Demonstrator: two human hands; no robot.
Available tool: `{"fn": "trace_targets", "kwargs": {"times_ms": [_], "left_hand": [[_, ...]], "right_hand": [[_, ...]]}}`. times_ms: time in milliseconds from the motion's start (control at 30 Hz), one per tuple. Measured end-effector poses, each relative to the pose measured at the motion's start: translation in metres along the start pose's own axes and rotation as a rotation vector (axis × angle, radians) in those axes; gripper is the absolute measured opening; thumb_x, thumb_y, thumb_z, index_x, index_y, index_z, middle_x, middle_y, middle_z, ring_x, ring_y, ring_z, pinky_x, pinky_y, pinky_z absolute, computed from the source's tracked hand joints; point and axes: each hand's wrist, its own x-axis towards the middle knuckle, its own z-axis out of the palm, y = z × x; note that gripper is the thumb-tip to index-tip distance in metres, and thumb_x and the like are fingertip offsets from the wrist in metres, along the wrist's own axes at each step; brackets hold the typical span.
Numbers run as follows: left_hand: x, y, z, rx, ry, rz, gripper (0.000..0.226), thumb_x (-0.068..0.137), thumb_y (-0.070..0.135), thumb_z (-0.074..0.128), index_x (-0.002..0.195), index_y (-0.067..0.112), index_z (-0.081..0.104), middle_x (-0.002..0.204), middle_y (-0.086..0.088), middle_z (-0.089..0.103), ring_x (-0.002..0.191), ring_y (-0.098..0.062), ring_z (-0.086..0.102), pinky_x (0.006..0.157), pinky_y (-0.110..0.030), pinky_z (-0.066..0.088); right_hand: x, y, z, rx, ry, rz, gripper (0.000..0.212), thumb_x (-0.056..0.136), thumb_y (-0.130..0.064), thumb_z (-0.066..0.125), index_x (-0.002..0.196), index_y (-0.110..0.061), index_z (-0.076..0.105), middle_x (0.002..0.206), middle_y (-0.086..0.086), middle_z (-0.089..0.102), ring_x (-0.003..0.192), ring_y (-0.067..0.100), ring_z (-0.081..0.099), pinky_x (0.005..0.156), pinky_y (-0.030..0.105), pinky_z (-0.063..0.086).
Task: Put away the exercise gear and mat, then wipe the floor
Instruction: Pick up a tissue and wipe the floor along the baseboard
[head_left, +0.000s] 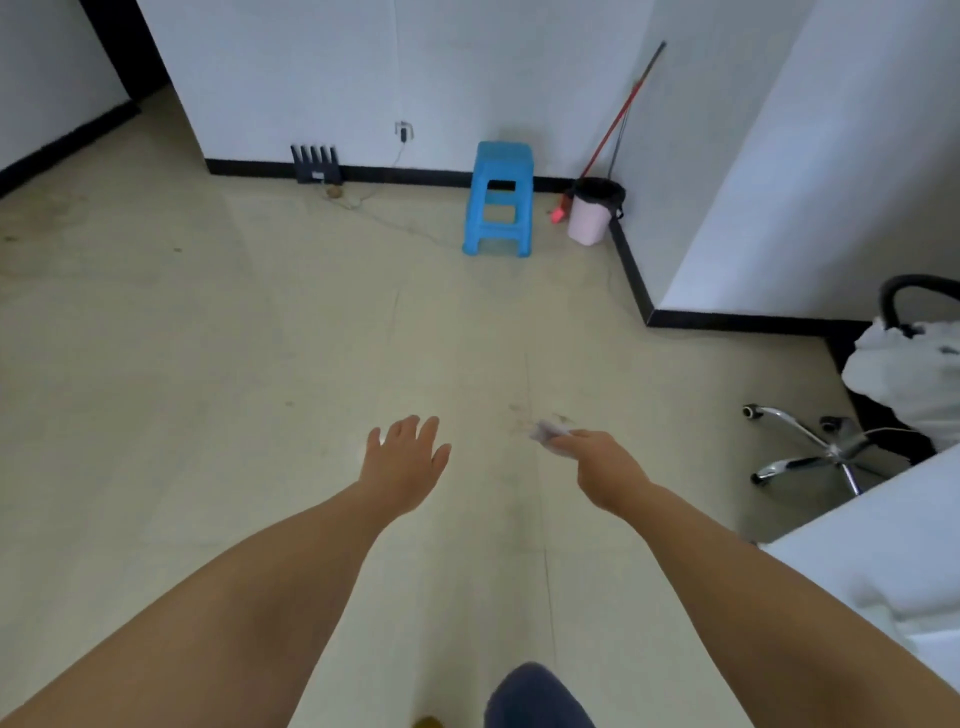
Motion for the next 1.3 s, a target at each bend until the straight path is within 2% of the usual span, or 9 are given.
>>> {"fn": "trace_targets", "kwargs": {"times_ms": [133,233,367,600,733,933,1067,1233,1300], "left_hand": [[0.104,0.004,-0.010,0.015,-0.049,0.063,0.050,0.101,0.042,0.024,0.147,0.022,0.025,0.149,-0.003,0.034,0.138,-0.019,0.030,0.114,-0.043,0.016],[0.191,0.005,-0.017,0.004,-0.042,0.055,0.049,0.101,0.042,0.024,0.146,0.022,0.027,0.148,-0.002,0.036,0.137,-0.020,0.032,0.114,-0.044,0.018],[0.303,0.009,-0.032,-0.026,-0.057,-0.015,0.049,0.101,0.043,0.022,0.146,0.022,0.026,0.148,-0.003,0.036,0.137,-0.021,0.032,0.114,-0.044,0.019],[0.473,0.023,-0.065,-0.066,-0.038,-0.030,0.049,0.101,0.043,0.024,0.145,0.022,0.027,0.148,-0.003,0.036,0.137,-0.021,0.032,0.113,-0.044,0.019],[0.571,0.005,-0.069,-0.073,-0.067,-0.063,0.050,0.101,0.043,0.023,0.146,0.022,0.025,0.149,-0.003,0.034,0.138,-0.021,0.030,0.114,-0.044,0.018],[0.746,-0.040,-0.101,-0.056,-0.094,-0.051,0.050,0.101,0.043,0.023,0.146,0.021,0.025,0.149,-0.004,0.034,0.137,-0.021,0.031,0.113,-0.043,0.019],[0.861,-0.054,-0.140,-0.025,-0.062,-0.010,0.050,0.101,0.043,0.025,0.146,0.021,0.026,0.148,-0.005,0.035,0.136,-0.023,0.033,0.112,-0.043,0.021],[0.981,-0.041,-0.160,-0.019,-0.082,0.078,0.050,0.100,0.043,0.025,0.145,0.021,0.027,0.147,-0.005,0.036,0.135,-0.023,0.034,0.112,-0.043,0.023],[1.030,-0.036,-0.159,-0.010,-0.089,0.093,0.050,0.100,0.043,0.025,0.145,0.021,0.027,0.147,-0.005,0.036,0.134,-0.023,0.034,0.111,-0.042,0.023]], "right_hand": [[0.090,0.022,-0.029,-0.020,-0.019,0.000,0.077,0.075,0.021,0.035,0.133,-0.026,0.054,0.141,-0.006,0.050,0.127,0.015,0.049,0.100,0.020,0.039],[0.167,0.042,-0.053,-0.030,-0.042,0.024,0.076,0.076,0.022,0.034,0.134,-0.022,0.053,0.142,-0.010,0.047,0.128,0.013,0.047,0.089,0.006,0.032],[0.276,0.072,-0.090,-0.015,-0.083,-0.010,0.076,0.074,0.022,0.033,0.132,-0.020,0.056,0.144,-0.008,0.046,0.128,0.014,0.048,0.095,0.011,0.035],[0.452,0.102,-0.154,-0.048,-0.148,-0.039,0.074,0.076,0.021,0.035,0.137,-0.018,0.051,0.140,-0.003,0.051,0.127,0.014,0.049,0.083,-0.001,0.024],[0.558,0.115,-0.170,-0.049,-0.172,-0.064,0.079,0.076,0.021,0.033,0.139,-0.025,0.048,0.138,-0.007,0.053,0.127,0.011,0.049,0.080,0.001,0.026],[0.721,0.126,-0.202,0.029,-0.141,-0.025,0.083,0.074,0.025,0.031,0.141,-0.022,0.045,0.139,-0.008,0.051,0.125,0.005,0.048,0.073,-0.012,0.023],[0.815,0.136,-0.231,0.067,-0.090,-0.004,0.081,0.071,0.027,0.031,0.136,-0.018,0.052,0.135,-0.012,0.052,0.116,-0.006,0.046,0.077,-0.012,0.023],[0.913,0.160,-0.262,0.035,-0.070,0.057,0.076,0.075,0.023,0.034,0.131,-0.022,0.056,0.120,-0.022,0.046,0.111,-0.003,0.048,0.074,-0.007,0.029],[0.960,0.180,-0.272,0.040,-0.084,0.062,0.079,0.074,0.024,0.033,0.132,-0.024,0.055,0.126,-0.022,0.046,0.115,-0.001,0.049,0.078,-0.004,0.029]]}}
